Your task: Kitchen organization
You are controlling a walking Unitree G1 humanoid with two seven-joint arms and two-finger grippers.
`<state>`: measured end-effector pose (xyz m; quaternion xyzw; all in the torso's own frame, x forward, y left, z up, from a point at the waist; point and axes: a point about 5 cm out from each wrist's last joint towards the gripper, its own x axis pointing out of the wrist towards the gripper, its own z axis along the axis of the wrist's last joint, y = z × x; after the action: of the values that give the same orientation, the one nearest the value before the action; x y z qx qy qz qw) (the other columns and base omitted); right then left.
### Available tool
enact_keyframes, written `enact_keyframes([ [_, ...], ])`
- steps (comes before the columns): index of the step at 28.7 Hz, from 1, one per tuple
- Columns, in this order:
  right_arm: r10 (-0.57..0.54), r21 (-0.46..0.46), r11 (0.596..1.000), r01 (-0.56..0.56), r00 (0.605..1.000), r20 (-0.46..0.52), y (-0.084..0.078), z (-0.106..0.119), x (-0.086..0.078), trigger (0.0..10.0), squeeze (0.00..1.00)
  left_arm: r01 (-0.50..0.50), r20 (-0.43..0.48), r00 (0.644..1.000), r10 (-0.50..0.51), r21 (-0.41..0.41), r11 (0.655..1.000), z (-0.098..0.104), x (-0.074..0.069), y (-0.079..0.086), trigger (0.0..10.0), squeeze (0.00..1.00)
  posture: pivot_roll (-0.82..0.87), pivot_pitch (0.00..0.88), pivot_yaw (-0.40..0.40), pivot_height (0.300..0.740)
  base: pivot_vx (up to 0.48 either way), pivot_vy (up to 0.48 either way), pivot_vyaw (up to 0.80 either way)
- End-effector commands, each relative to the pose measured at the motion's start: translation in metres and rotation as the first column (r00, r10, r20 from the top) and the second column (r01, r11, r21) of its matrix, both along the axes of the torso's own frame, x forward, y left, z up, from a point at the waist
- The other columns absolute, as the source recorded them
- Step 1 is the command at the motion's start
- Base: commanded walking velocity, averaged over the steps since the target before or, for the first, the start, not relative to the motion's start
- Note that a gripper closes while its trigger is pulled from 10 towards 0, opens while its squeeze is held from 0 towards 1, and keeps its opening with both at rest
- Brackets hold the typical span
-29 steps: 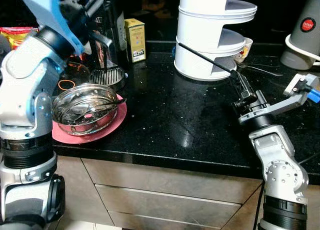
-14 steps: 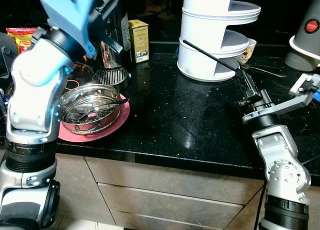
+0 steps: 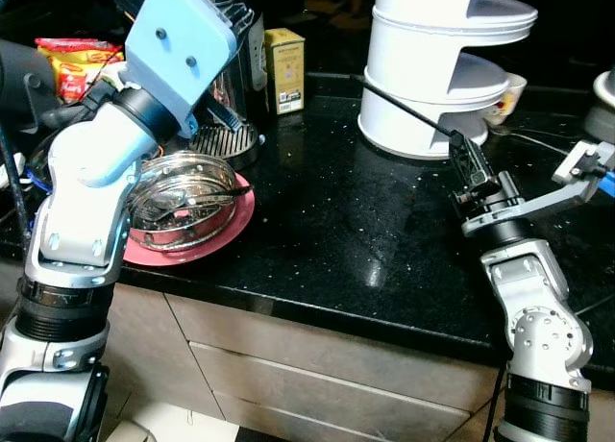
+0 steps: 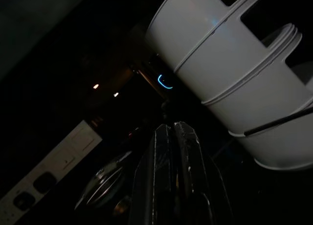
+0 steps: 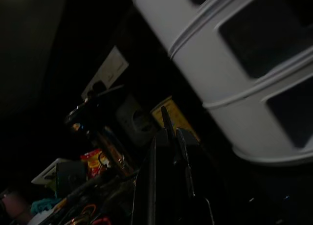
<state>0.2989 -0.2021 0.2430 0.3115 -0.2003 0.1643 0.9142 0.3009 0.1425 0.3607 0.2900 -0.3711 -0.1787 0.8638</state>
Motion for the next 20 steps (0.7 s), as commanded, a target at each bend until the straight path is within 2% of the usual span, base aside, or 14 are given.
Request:
enact_keyframes([
  [1, 0.001, -0.002, 1.000, -0.001, 1.000, 0.009, 0.0010, 0.0014, 0.0000, 10.0, 0.00, 0.008, 0.010, 1.000, -0.008, 0.012, 1.000, -0.0015, -0.0003, -0.0038, 10.0, 0.00, -0.08, 0.000, 0.020, 0.740, 0.000, -0.405, 0.00],
  [8, -0.005, -0.005, 1.000, 0.005, 1.000, 0.005, -0.0010, 0.0017, 0.0003, 10.0, 0.00, 0.024, 0.005, 1.000, -0.024, 0.014, 1.000, -0.0043, -0.0002, -0.0080, 10.0, 0.00, -0.08, 0.000, 0.020, 0.740, 0.000, -0.410, 0.00],
  [18, -0.003, -0.004, 1.000, 0.003, 1.000, 0.001, -0.0003, 0.0012, 0.0019, 10.0, 0.00, 0.036, 0.004, 0.999, -0.036, 0.011, 0.999, -0.0055, -0.0005, -0.0111, 10.0, 0.00, -0.08, 0.000, 0.020, 0.740, 0.000, -0.412, -0.80],
  [20, 0.000, -0.005, 1.000, 0.000, 1.000, 0.002, 0.0007, 0.0014, 0.0021, 10.0, 0.00, 0.040, 0.002, 0.999, -0.040, 0.010, 0.999, -0.0059, -0.0006, -0.0117, 10.0, 0.00, -0.08, 0.000, 0.021, 0.740, 0.000, -0.414, 0.00],
])
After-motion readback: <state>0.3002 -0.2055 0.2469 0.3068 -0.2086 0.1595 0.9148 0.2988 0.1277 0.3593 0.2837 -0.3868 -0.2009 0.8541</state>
